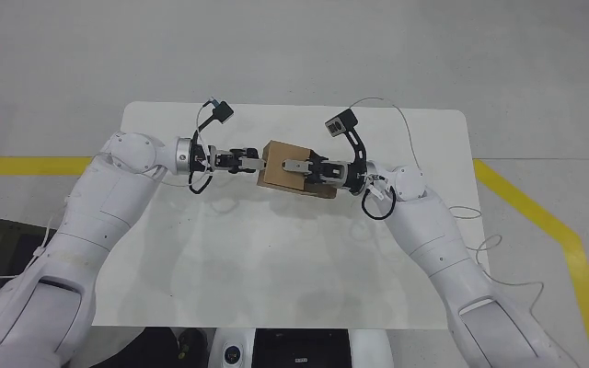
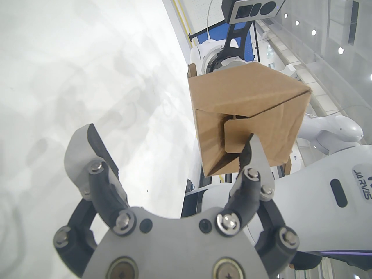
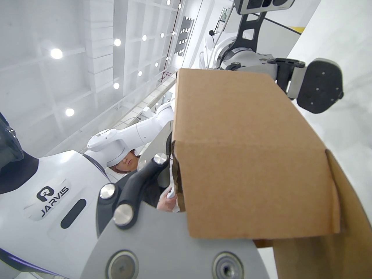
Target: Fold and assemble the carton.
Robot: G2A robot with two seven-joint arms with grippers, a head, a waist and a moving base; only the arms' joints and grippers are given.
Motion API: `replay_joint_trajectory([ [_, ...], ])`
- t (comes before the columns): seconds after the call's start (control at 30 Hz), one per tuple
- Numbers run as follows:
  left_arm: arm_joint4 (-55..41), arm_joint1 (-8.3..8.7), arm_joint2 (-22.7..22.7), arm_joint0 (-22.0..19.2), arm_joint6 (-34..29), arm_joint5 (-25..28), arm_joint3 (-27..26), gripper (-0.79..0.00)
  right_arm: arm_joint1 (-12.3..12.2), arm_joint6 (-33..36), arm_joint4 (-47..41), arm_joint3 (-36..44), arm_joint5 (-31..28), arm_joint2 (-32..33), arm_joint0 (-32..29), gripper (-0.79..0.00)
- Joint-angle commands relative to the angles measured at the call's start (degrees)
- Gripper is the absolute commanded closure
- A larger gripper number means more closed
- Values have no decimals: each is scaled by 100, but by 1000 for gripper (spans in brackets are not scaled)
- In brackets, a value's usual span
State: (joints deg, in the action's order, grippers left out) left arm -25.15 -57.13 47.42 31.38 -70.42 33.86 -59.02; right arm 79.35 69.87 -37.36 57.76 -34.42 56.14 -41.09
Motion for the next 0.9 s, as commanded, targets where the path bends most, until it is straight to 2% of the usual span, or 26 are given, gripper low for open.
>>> replay_joint_trajectory([
  [0.0,0,-4,-45,-14,9,9,-6,-785,1,6,2,15,6,-4,7,0],
  [0.53,-77,-33,-260,-140,80,80,56,-785,7,-13,2,13,-12,-14,-3,0],
  [0.73,196,29,-153,-263,242,242,412,-785,-54,-140,431,-220,71,94,24,0],
  [0.87,656,87,-64,-390,527,527,524,-785,-80,-311,900,-372,374,47,71,0],
])
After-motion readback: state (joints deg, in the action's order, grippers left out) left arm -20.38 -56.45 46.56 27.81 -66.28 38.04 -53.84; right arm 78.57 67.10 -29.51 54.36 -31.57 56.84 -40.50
